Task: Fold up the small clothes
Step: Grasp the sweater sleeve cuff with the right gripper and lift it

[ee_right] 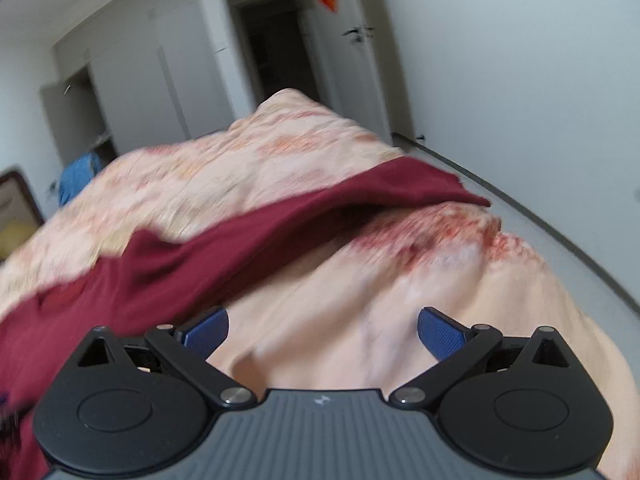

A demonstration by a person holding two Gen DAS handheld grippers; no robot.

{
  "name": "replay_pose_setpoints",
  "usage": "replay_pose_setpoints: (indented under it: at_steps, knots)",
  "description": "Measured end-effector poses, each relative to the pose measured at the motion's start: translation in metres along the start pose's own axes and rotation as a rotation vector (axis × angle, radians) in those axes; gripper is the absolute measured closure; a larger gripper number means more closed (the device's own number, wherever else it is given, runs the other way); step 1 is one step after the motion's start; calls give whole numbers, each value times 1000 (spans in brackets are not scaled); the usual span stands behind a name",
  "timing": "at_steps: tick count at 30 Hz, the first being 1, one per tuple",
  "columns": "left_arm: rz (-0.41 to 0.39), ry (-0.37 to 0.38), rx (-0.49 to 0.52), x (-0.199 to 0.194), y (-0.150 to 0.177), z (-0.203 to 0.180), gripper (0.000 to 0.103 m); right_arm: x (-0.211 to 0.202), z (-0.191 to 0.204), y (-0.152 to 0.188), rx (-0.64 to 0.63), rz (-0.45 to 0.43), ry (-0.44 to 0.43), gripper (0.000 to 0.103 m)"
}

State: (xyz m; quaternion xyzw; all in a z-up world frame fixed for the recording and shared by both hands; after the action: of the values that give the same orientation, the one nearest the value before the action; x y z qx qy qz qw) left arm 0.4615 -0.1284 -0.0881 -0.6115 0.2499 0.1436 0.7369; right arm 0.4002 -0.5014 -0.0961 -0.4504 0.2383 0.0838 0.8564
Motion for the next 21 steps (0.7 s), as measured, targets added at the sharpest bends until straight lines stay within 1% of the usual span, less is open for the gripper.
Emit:
replay_pose_setpoints:
  at_steps: [2,4,6,10,13,14,15,16,17,18,19,21]
  knots:
    - [-6,-5,6,-1,1,-1,0,15,-15,-20,94,3,-33,0]
    - [-9,-11,13,-1,3,-2,0,30,-32,-38,218,11,-73,0]
    - [-10,-15,16,-1,3,-2,0,45,-46,-54,304,1,-91,0]
    - [-12,-20,21,-1,3,-4,0,75,-67,-81,390,-34,-56,0]
    - [-13,-21,23,-1,3,-4,0,96,-90,-93,537,-70,-36,1]
    - [-13,-21,23,-1,3,-4,0,101,-98,-95,591,-85,-31,3]
    - [-13,-23,24,-1,4,-5,0,106,-105,-96,639,-101,-21,13]
    - [-14,-23,24,-1,4,-5,0,111,-111,-97,677,-113,-2,24]
    - [-14,-25,25,-1,4,-5,0,115,-116,-97,704,-123,21,30]
    - [-15,-26,27,-1,4,-5,0,118,-120,-97,720,-133,45,43]
    - [-15,-27,28,-1,4,-6,0,122,-123,-98,732,-140,71,54]
    - [-15,-30,31,-1,4,-6,0,128,-128,-98,755,-149,103,62]
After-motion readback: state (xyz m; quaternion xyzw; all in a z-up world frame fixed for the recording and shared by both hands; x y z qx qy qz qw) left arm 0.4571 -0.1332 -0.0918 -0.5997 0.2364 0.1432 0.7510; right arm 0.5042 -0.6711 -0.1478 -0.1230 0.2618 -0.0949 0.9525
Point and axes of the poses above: each gripper's, at about its wrist camera, not at the fingertips, and x roughly the way its jaws point, z to its left, y to its underside, the point moved 3 cm from there along x, roughly the way its jaws point, and after that the axes turned 12 degrees about x, right-handed, at the moved point
